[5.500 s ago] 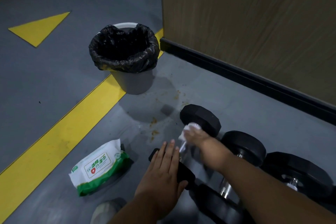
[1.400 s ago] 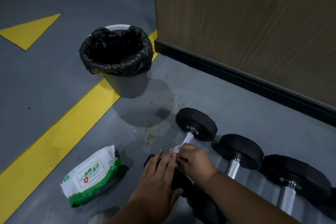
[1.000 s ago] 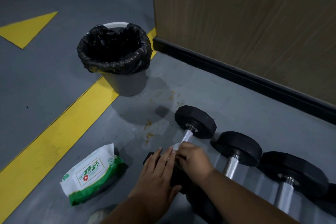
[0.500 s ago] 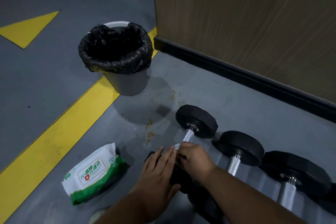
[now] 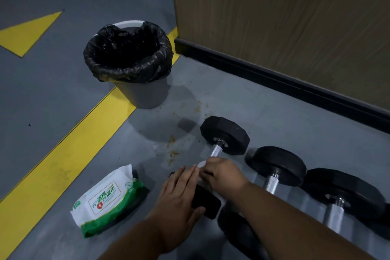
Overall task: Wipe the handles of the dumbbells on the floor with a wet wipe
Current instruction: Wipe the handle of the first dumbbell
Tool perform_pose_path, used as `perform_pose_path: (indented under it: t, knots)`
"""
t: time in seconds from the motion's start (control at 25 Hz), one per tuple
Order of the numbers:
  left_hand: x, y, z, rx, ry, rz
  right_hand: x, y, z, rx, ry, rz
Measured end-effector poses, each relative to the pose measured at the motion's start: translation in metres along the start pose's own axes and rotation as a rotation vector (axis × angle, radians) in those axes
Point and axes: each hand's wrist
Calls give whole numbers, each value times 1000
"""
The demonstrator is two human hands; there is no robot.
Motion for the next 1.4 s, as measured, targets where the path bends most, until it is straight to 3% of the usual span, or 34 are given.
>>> perform_pose_path:
  t: [0.16, 0.36, 0.44, 0.48, 0.56, 0.64, 0.92, 1.12, 1.2, 1.4]
  knots:
    - [-5, -4, 1, 25, 2, 23, -15, -6, -16, -285, 415, -121]
    - [1, -3, 0, 38, -25, 85, 10, 11, 13, -46, 127, -159]
    - [6, -5, -1, 17, -37, 144, 2, 7, 3, -37, 47, -79]
    - [8, -8, -2, 13, -49, 172, -4, 6, -6, -94, 63, -58]
    - [13, -11, -2, 37, -88, 204, -10, -2, -21, -229, 283, -159]
    - [20, -15, -4, 39, -129, 236, -9, -1, -29, -253, 453, -246]
    - [39, -19, -7, -19, -220, 361, 22, 21, -11, -17, 199, -270]
    - [36, -11, -7, -69, -237, 203, -4, 1, -42, -222, 467, -278]
    - [35, -11, -9, -68, -238, 202, 1, 7, -39, -224, 495, -258]
    - [8, -14, -13, -51, -225, 32, 28, 17, -15, 23, 283, -266]
Point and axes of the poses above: each hand's wrist, its own z-axis away from the middle knuckle, its own y-axis out of the palm, x = y × z, and after that the axes turned 3 degrees about z, right-handed
